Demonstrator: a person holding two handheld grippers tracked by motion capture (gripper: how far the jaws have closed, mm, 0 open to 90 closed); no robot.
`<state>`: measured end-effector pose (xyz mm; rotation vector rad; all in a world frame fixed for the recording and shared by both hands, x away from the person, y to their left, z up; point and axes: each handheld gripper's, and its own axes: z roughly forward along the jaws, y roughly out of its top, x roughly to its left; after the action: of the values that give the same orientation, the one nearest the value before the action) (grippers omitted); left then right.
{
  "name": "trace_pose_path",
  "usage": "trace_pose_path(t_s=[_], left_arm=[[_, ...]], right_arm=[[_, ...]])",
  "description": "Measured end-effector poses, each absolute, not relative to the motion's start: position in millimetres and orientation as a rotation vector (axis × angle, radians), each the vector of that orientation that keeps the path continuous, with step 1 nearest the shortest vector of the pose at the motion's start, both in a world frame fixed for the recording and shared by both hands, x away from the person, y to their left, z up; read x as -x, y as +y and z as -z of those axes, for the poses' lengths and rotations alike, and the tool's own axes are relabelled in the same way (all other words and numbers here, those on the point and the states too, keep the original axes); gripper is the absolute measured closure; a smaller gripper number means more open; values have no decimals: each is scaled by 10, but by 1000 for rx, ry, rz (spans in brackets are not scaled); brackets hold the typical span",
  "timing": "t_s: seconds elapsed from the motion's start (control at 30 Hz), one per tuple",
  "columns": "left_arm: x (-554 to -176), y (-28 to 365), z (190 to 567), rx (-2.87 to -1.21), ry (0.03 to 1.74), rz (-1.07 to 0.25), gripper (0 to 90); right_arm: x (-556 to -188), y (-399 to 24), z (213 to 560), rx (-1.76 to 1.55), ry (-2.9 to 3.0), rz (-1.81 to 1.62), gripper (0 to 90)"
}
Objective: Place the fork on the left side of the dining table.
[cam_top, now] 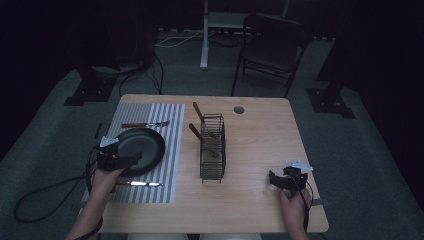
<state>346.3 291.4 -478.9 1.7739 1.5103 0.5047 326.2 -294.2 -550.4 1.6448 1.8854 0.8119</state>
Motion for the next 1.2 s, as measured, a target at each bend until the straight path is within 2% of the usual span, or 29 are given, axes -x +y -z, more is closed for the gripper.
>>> trace_pose_path(t_s=[0.67,1.2], left_arm=[[-2943,2911,4894,-1809,1446,-532,2],[-2562,2954,5085,-1802,1458,-642,2]], right_arm=[[-3261,-2941,5503,-1647,1885,-812,116],[-3261,-2940,5503,-1648,1885,-812,115]])
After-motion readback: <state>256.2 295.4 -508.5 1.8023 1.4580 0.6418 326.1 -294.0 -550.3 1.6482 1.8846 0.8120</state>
